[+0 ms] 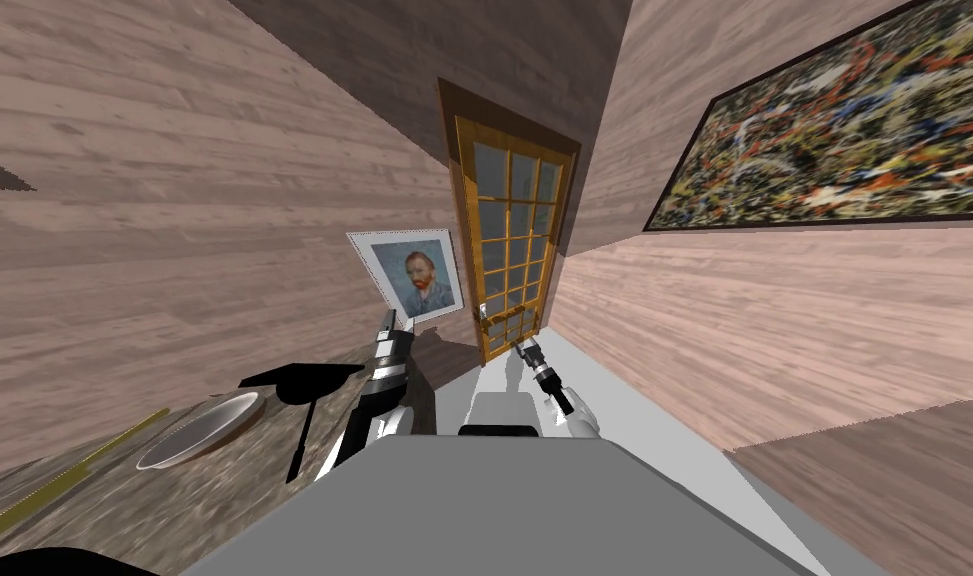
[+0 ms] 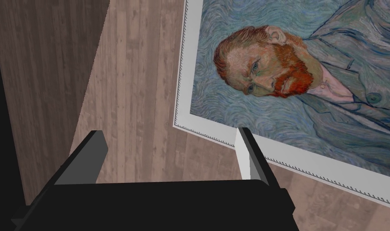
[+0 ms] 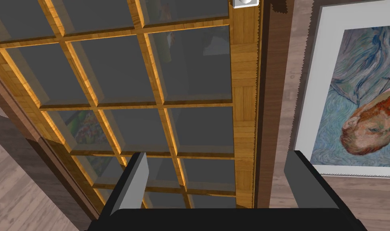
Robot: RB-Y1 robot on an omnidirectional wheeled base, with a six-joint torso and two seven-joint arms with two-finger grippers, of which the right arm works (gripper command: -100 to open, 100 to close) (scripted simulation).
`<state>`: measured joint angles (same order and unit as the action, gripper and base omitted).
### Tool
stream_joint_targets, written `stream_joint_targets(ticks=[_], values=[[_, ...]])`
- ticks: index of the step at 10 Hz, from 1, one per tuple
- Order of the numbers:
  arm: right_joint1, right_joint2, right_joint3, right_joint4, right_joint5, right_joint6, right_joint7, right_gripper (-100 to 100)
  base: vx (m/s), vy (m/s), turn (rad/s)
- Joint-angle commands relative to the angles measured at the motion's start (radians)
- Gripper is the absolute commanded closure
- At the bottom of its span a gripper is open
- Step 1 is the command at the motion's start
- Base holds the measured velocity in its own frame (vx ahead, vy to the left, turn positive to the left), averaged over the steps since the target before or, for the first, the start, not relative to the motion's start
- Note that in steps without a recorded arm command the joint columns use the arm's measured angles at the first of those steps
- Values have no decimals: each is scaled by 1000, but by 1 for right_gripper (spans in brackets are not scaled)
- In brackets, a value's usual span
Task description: Pull the door open
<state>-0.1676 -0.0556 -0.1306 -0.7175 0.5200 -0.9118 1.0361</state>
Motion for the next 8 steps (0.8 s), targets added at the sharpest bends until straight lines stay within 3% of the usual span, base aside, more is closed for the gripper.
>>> stream_joint_targets(ticks=[1,5,6,8], values=[[-15,2,-4,33,2,-12,16,-100,61,11,-3],[-50,17,-9,120,28,-34,69,-100,79,20,-7],[-67,26,-11,161,39,-44,94,-100,139,30,-14],[-67,26,-11,161,39,-44,94,-100,81,15,-2]])
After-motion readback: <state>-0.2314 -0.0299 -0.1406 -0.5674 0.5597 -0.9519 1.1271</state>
